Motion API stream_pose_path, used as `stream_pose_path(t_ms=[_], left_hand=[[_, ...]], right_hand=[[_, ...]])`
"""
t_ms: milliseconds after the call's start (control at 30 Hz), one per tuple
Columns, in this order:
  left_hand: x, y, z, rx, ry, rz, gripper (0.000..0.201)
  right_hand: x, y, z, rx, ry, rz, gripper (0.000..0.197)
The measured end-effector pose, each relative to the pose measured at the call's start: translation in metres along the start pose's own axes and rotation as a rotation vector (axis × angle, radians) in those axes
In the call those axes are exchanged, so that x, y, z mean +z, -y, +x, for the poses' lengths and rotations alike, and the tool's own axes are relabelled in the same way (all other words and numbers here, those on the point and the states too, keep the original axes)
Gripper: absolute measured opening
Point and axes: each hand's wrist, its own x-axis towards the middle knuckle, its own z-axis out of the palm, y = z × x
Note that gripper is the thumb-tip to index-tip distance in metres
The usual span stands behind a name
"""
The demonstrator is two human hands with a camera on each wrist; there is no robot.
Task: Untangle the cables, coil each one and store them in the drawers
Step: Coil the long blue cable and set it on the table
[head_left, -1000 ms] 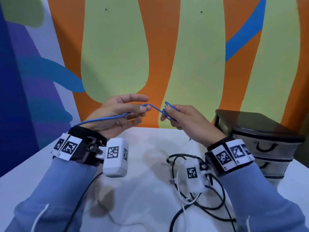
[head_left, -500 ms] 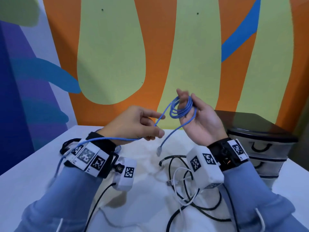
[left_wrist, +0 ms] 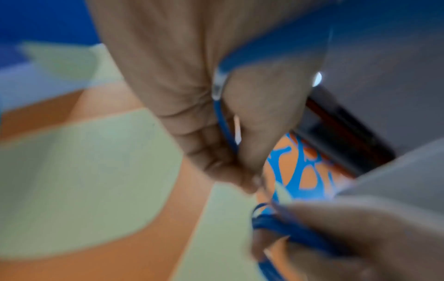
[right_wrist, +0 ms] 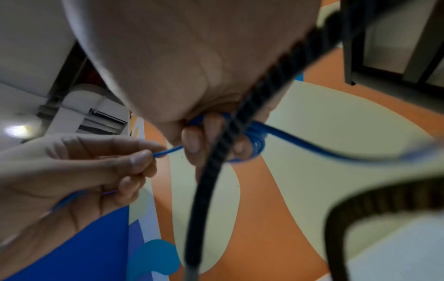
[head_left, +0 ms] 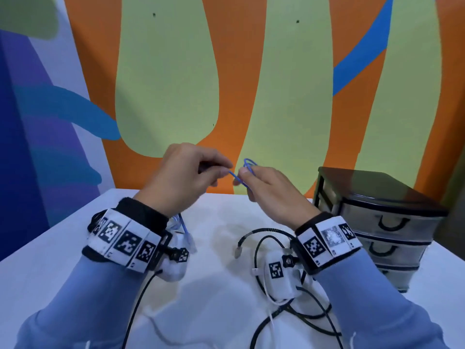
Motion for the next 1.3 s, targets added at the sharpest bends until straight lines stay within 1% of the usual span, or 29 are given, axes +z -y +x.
stream_pose_path(t_ms=[33,100,167,233,267,300,367,400,433,500,533,633,667,733,800,900,1000,1067,1100,1167,1200,1267,1300], left_hand=[[0.000,0.004,0.000,0.074,-0.071,0.032,0.010],[0.001,0.007,0.002,0.235,-0.186,0.094,0.009],[0.003,0.009,0.004,0.323,-0.218,0.227,0.015],[0.009,0.008,0.003,0.328,-0.176,0.409,0.024],[0.013,0.006,0.002,0.312,-0.127,0.454,0.029],[0.017,0.004,0.001,0.295,-0.061,0.450,0.034],[0.019,0.000,-0.001,0.288,0.055,0.408,0.048],[0.017,-0.002,-0.001,0.297,0.079,0.417,0.052],[0.014,-0.002,-0.001,0.311,0.076,0.444,0.048],[0.007,-0.001,0.000,0.330,0.048,0.511,0.033],[0.003,-0.001,0.001,0.315,0.053,0.530,0.030],[-0.003,-0.003,0.000,0.184,0.128,0.512,0.030],[-0.003,-0.005,-0.001,0.152,0.125,0.517,0.029],[-0.002,-0.007,-0.003,0.153,0.051,0.586,0.027],[0.002,-0.008,-0.001,0.183,-0.014,0.692,0.023],[0.008,-0.004,-0.001,0.171,-0.045,0.813,0.019],[0.014,-0.001,-0.003,0.165,-0.080,0.914,0.024],[0.018,-0.003,-0.003,0.193,-0.141,0.869,0.029],[0.021,-0.003,-0.004,0.193,-0.149,0.828,0.030],[0.031,-0.003,-0.004,0.186,-0.100,0.722,0.032],[0.037,-0.005,-0.006,0.172,-0.040,0.599,0.041],[0.048,-0.012,-0.011,0.083,0.122,0.213,0.068],[0.052,-0.017,-0.013,0.029,0.179,0.042,0.076]], right_hand=[[-0.003,0.001,0.000,0.014,0.051,0.064,0.048],[-0.011,0.004,-0.001,0.042,0.131,0.276,0.053],[-0.017,0.009,-0.003,0.060,0.127,0.447,0.050],[-0.017,0.011,-0.002,0.038,0.063,0.529,0.050],[-0.015,0.010,-0.002,0.020,0.029,0.547,0.052],[-0.012,0.008,-0.001,0.008,-0.003,0.550,0.054],[-0.008,0.006,-0.001,-0.022,-0.071,0.490,0.057],[-0.007,0.005,-0.002,-0.043,-0.109,0.423,0.056],[-0.006,0.005,-0.002,-0.063,-0.141,0.351,0.055],[-0.007,0.005,-0.005,-0.079,-0.211,0.228,0.052],[-0.007,0.005,-0.005,-0.081,-0.260,0.196,0.050],[-0.008,0.004,-0.005,-0.086,-0.449,0.131,0.046],[-0.009,0.003,-0.005,-0.083,-0.497,0.096,0.048],[-0.009,0.002,-0.004,-0.078,-0.515,0.037,0.049],[-0.005,0.004,-0.004,-0.098,-0.482,0.017,0.046],[0.002,0.010,-0.005,-0.150,-0.450,-0.003,0.042],[0.005,0.015,-0.006,-0.200,-0.519,-0.072,0.042],[0.003,0.015,-0.005,-0.192,-0.600,-0.106,0.043],[0.002,0.014,-0.005,-0.178,-0.637,-0.109,0.044],[0.002,0.013,-0.003,-0.153,-0.668,-0.047,0.046],[0.003,0.014,-0.003,-0.139,-0.654,0.025,0.048],[0.008,0.018,-0.005,-0.093,-0.584,0.214,0.053],[0.012,0.018,-0.006,-0.070,-0.546,0.307,0.054]])
